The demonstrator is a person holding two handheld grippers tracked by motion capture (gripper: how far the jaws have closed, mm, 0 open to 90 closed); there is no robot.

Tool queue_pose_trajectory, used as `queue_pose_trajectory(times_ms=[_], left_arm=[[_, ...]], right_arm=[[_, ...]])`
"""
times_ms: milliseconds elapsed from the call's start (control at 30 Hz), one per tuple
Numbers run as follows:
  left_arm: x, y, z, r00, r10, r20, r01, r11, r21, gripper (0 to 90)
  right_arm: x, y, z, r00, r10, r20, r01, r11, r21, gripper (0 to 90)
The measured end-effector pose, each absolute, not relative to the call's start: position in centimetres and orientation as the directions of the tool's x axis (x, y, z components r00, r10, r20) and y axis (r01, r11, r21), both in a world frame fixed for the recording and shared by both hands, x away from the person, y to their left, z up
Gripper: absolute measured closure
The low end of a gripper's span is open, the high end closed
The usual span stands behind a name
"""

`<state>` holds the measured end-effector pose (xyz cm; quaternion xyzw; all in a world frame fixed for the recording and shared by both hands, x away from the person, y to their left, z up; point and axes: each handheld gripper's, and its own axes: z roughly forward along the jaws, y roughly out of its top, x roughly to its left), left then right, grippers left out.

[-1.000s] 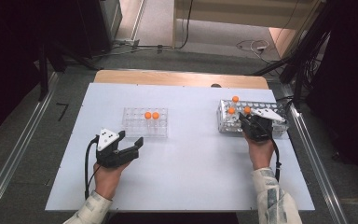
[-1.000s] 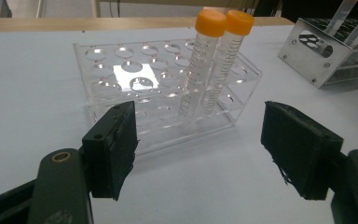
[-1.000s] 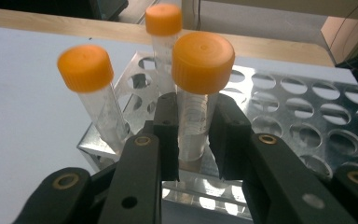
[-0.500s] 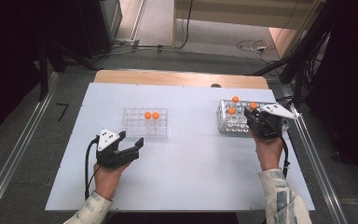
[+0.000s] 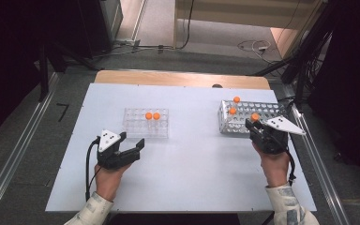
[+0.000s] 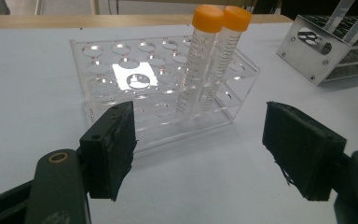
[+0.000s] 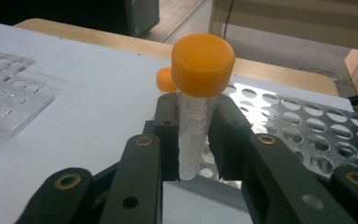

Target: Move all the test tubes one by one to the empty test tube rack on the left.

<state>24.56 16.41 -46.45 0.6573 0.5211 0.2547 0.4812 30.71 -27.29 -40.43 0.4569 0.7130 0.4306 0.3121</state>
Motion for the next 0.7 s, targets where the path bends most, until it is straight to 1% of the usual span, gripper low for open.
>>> queue_pose_trajectory(times_ms=[167, 333, 700], left_arm=[[24.5, 16.4, -46.4, 0.333, 0.928, -0.165, 0.441, 0.002, 0.898, 25.3], [24.5, 16.2, -46.4, 0.337, 0.927, -0.166, 0.440, 0.001, 0.898, 25.3], [24.3, 16.0, -46.3, 0.350, 0.921, -0.169, 0.439, -0.002, 0.898, 25.4]], right_arm=[[29.6, -26.5, -41.1, -0.442, 0.896, -0.033, 0.386, 0.224, 0.895, 72.0], [29.0, -24.9, -42.0, -0.505, 0.863, -0.027, 0.396, 0.259, 0.881, 72.0], [28.3, -19.4, -43.2, -0.629, 0.776, -0.047, 0.367, 0.350, 0.862, 72.0]])
